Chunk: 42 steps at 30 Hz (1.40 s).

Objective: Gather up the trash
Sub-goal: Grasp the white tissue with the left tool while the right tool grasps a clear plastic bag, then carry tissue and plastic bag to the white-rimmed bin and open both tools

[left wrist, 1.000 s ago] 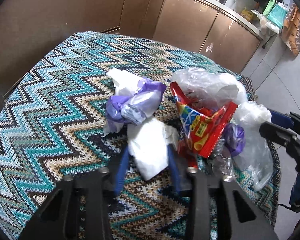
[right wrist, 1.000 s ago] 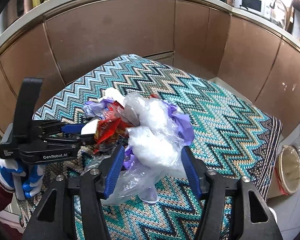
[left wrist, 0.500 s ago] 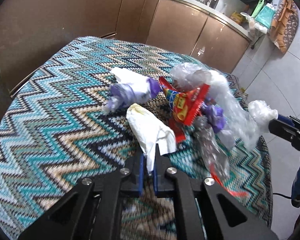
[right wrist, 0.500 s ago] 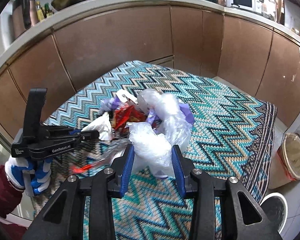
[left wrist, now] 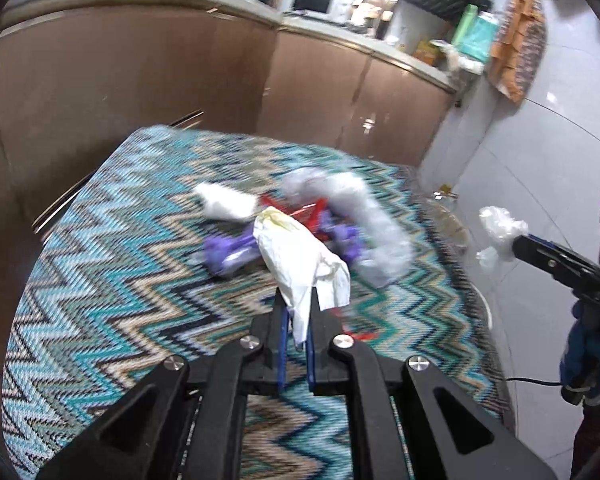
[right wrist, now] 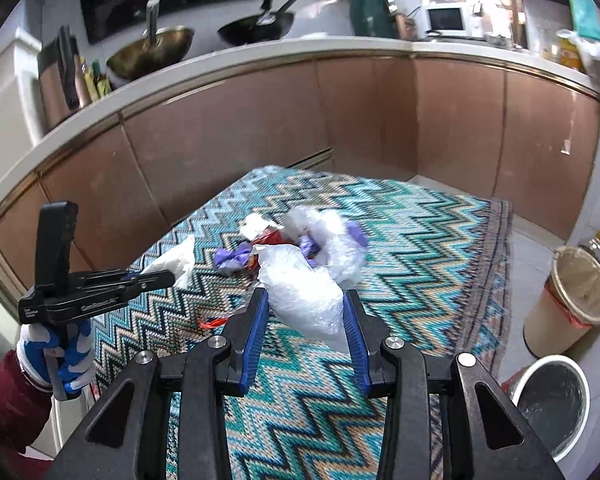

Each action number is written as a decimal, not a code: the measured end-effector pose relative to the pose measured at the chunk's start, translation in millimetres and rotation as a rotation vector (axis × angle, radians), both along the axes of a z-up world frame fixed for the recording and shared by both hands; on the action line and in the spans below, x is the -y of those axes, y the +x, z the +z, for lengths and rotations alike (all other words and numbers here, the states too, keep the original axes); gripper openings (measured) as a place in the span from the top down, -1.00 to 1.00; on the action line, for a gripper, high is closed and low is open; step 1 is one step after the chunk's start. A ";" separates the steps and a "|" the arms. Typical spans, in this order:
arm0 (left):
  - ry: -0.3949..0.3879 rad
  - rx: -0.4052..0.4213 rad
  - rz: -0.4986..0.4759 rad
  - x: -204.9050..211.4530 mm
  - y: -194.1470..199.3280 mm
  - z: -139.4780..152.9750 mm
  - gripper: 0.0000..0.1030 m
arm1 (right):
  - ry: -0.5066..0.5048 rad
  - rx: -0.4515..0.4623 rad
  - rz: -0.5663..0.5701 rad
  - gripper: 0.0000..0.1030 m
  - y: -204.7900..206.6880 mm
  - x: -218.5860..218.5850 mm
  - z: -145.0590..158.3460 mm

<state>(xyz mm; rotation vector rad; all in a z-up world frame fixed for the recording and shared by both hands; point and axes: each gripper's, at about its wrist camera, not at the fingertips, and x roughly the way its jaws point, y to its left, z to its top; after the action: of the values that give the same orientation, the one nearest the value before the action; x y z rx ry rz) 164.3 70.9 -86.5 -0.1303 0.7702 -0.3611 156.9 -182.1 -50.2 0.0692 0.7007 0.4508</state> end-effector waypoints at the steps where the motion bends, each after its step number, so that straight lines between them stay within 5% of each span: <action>1: 0.002 0.006 -0.020 9.6 -0.4 3.6 0.88 | 0.006 0.004 -0.019 0.27 -3.3 9.4 0.7; 13: 0.076 -0.008 -0.401 211.1 12.9 12.3 0.88 | 0.014 -0.039 -0.441 0.27 -34.7 191.1 -26.5; 27: 0.271 -0.140 -0.650 467.6 63.2 -56.8 0.87 | -0.036 -0.164 -0.733 0.26 3.1 321.3 -99.6; 38: 0.350 -0.242 -0.656 530.1 100.7 -123.1 0.82 | -0.063 -0.234 -0.781 0.19 27.5 361.0 -143.0; 42: 0.335 -0.272 -0.650 536.9 107.7 -131.9 0.46 | -0.075 -0.261 -0.790 0.17 31.8 365.7 -152.7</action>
<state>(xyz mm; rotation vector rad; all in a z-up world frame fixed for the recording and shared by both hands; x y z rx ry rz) 272.0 -466.0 -218.4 0.4050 1.1262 -0.8327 188.7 -547.8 -202.9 0.3250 0.8799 -0.3490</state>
